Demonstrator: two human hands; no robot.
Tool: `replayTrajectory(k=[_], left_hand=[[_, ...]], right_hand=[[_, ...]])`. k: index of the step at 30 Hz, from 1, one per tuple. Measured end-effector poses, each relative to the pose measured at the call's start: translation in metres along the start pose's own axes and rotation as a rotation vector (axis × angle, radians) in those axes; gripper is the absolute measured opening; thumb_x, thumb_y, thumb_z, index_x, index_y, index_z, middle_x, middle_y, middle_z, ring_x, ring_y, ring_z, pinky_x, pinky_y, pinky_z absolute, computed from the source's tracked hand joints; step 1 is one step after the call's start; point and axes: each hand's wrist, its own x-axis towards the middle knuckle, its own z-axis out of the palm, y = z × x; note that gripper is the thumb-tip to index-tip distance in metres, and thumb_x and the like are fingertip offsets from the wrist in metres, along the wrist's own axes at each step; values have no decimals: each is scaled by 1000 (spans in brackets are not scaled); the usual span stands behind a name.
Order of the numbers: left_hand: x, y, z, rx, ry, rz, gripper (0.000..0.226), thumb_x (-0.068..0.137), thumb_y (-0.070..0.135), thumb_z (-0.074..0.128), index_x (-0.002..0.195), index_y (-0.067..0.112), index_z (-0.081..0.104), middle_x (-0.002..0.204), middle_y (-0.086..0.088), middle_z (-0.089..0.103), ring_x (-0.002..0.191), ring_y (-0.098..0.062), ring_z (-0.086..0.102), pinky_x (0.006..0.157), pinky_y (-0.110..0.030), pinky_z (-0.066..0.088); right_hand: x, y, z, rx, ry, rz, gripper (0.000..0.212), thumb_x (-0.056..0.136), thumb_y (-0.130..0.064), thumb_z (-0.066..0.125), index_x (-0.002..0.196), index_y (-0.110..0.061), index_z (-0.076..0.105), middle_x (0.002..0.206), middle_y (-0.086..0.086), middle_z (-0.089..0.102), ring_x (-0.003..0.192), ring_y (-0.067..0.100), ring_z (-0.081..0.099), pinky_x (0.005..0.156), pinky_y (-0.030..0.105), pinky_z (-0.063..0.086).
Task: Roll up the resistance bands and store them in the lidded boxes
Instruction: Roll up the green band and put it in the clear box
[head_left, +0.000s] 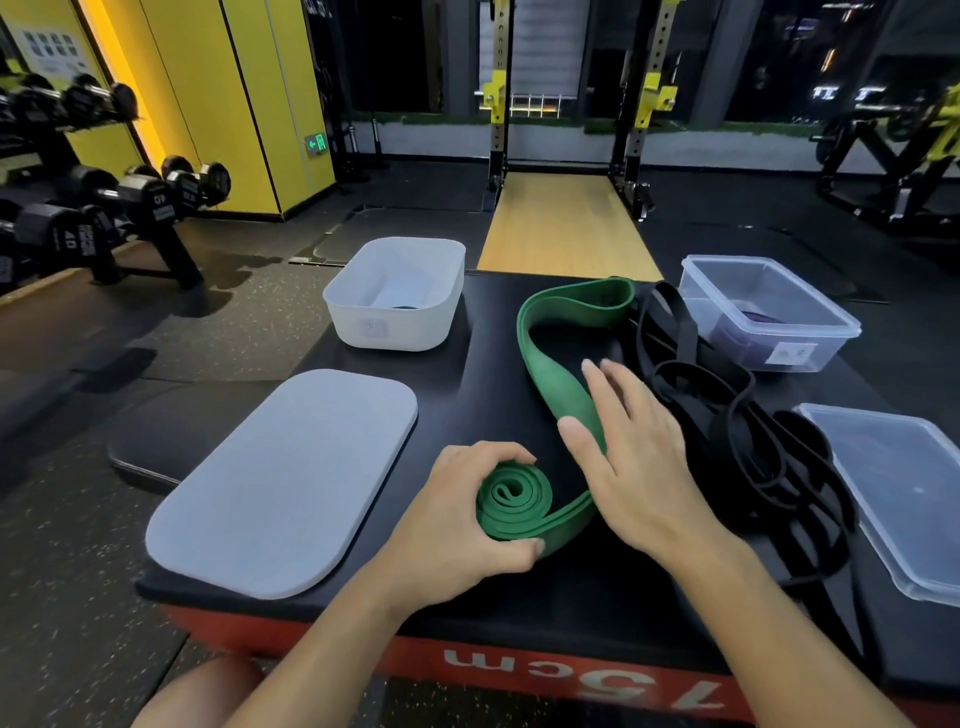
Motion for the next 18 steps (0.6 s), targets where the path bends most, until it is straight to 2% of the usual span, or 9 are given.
replayTrajectory(k=[2, 4, 5, 8, 9, 12, 13, 16, 18], left_hand=[[1, 0, 0, 10, -2, 8, 67, 73, 30, 88, 127, 49, 53, 123, 36, 51, 132, 1, 41, 100, -7, 35], [0, 1, 0, 12, -5, 6, 66, 73, 31, 88, 127, 48, 53, 123, 37, 50, 132, 1, 41, 100, -7, 35], [1, 0, 0, 12, -6, 6, 66, 73, 31, 88, 127, 48, 53, 122, 37, 50, 132, 1, 40, 100, -7, 35], [1, 0, 0, -4, -14, 1, 66, 73, 31, 88, 127, 48, 53, 121, 36, 50, 133, 2, 39, 99, -4, 33], [1, 1, 0, -10, -14, 2, 66, 73, 31, 88, 127, 48, 53, 121, 36, 50, 133, 2, 39, 99, -4, 33], [0, 0, 1, -1, -6, 10, 65, 74, 31, 88, 127, 47, 53, 121, 37, 50, 133, 1, 39, 99, -4, 32], [0, 0, 1, 2, -3, 14, 65, 74, 31, 88, 127, 46, 54, 122, 37, 51, 132, 1, 39, 98, -4, 32], [1, 1, 1, 3, 8, 22, 65, 73, 30, 88, 127, 45, 54, 122, 35, 53, 130, 0, 41, 99, -7, 35], [1, 1, 1, -6, 19, 34, 64, 72, 32, 88, 127, 44, 55, 121, 32, 56, 128, -2, 43, 99, -12, 38]], right_hand=[[-4, 4, 5, 28, -86, -60, 68, 102, -66, 16, 155, -32, 40, 172, -10, 10, 158, 6, -2, 128, 41, 12], [-4, 7, 4, 92, -191, -53, 65, 101, -67, 17, 137, -34, 60, 171, -10, 16, 157, 1, -3, 127, 41, 17], [-4, 7, 2, 88, -167, -66, 68, 101, -68, 16, 140, -32, 59, 172, -10, 15, 157, 2, -1, 127, 41, 17], [-11, 11, -2, -20, 51, -111, 77, 100, -71, 10, 163, -28, 25, 172, -13, 2, 157, 2, -3, 128, 33, 6], [-14, 13, -1, -33, 42, -101, 80, 99, -73, 8, 164, -28, 19, 172, -15, -1, 157, 3, 0, 128, 33, 8], [-24, 20, 6, 35, -158, -35, 84, 95, -80, 6, 163, -33, 19, 169, -28, -6, 155, 9, 22, 124, 38, 26], [-25, 20, 6, 52, -173, -29, 84, 94, -82, 8, 163, -34, 18, 168, -30, -6, 154, 7, 23, 124, 39, 27], [-30, 11, 1, 63, -96, -102, 81, 96, -78, 18, 161, -30, 31, 171, -22, 3, 157, 1, 4, 128, 43, 17], [-38, 2, -2, 70, -36, -260, 66, 100, -64, 35, 154, -27, 45, 170, -16, 16, 157, 2, 5, 128, 46, 12]])
